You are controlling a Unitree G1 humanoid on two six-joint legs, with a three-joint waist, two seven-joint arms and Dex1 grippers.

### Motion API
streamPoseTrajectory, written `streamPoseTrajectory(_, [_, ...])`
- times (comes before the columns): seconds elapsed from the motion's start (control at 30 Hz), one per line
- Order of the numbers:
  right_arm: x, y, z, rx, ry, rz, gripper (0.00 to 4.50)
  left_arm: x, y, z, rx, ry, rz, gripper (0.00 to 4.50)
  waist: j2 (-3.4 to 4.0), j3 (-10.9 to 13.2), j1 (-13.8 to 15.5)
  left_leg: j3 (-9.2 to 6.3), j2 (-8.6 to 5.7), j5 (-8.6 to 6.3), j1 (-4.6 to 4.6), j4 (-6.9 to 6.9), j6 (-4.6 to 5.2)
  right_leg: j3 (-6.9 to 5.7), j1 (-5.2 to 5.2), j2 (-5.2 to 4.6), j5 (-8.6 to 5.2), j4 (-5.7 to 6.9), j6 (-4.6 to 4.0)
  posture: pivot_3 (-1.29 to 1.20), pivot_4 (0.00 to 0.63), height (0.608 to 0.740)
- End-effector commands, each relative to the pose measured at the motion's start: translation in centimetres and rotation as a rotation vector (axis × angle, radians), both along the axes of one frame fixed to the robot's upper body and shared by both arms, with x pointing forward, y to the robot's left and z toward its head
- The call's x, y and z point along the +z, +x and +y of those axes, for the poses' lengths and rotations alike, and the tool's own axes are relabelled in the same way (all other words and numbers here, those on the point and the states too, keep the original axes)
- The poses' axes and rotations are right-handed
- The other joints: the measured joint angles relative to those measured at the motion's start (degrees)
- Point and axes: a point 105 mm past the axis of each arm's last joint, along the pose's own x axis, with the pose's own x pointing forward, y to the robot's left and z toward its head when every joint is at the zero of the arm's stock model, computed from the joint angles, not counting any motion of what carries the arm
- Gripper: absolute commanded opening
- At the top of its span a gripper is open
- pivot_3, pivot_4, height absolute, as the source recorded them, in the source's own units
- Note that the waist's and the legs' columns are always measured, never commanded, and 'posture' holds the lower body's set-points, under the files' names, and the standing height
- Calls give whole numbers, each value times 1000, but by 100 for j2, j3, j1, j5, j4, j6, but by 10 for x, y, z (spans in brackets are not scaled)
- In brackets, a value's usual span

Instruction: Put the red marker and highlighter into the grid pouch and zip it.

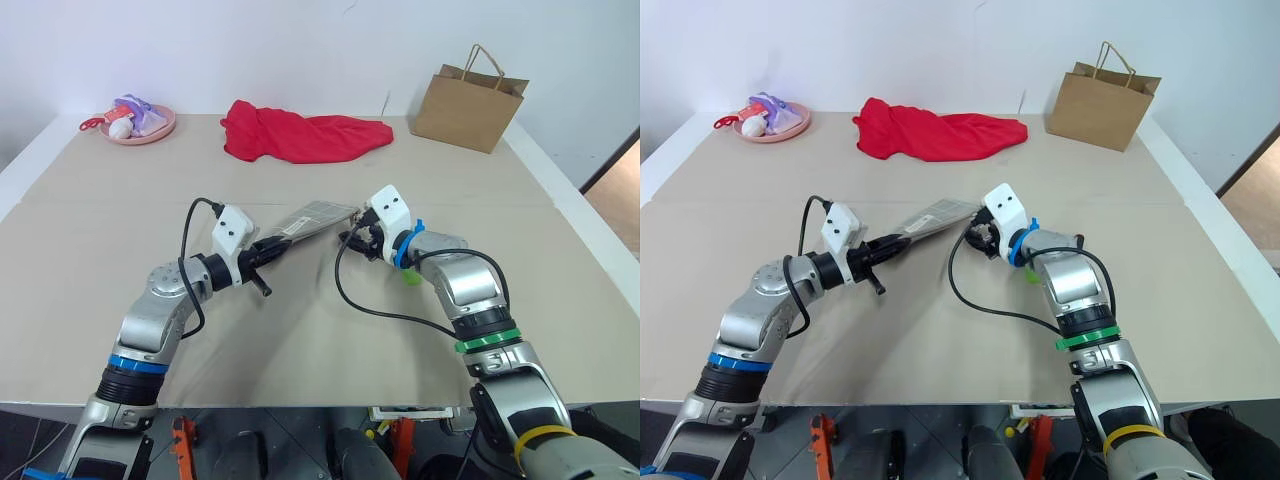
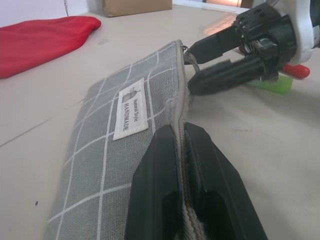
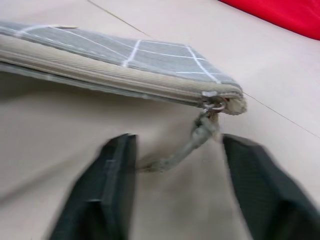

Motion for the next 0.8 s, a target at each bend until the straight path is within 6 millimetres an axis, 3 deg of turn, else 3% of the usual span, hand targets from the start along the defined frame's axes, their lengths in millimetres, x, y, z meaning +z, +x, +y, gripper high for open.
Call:
streamPoseTrajectory(0.03, [18,-4,4,55,-10,-66,585,13,-4,-2,-9,-15,-60,0,0,0,0,0,0,0,0,0,0,0,0,0,0,0,0,0,150,740])
streamPoseTrajectory(0.07, [17,-4,5,60,-15,-63,261,13,-4,-3,-10,-16,-60,0,0,0,0,0,0,0,0,0,0,0,0,0,0,0,0,0,150,740])
streamPoseTrajectory(0.13, [16,-4,4,62,-30,-65,92,13,-4,-3,-11,-17,-60,0,0,0,0,0,0,0,0,0,0,0,0,0,0,0,0,0,150,740])
streamPoseTrajectory(0.23, [17,-5,5,64,-34,-69,92,13,-3,-2,-11,-17,-60,0,0,0,0,0,0,0,0,0,0,0,0,0,0,0,0,0,150,740])
streamPoseTrajectory(0.67, [20,-43,65,415,-112,-101,92,14,-1,-5,-28,-19,-59,0,0,0,0,-1,0,0,0,0,0,-1,-1,0,0,0,0,0,150,740])
streamPoseTrajectory(0.8, [35,-50,78,471,-69,-128,92,15,0,-6,-34,-19,-59,0,0,0,2,-2,0,0,-3,0,0,-4,-2,0,0,0,0,0,150,740])
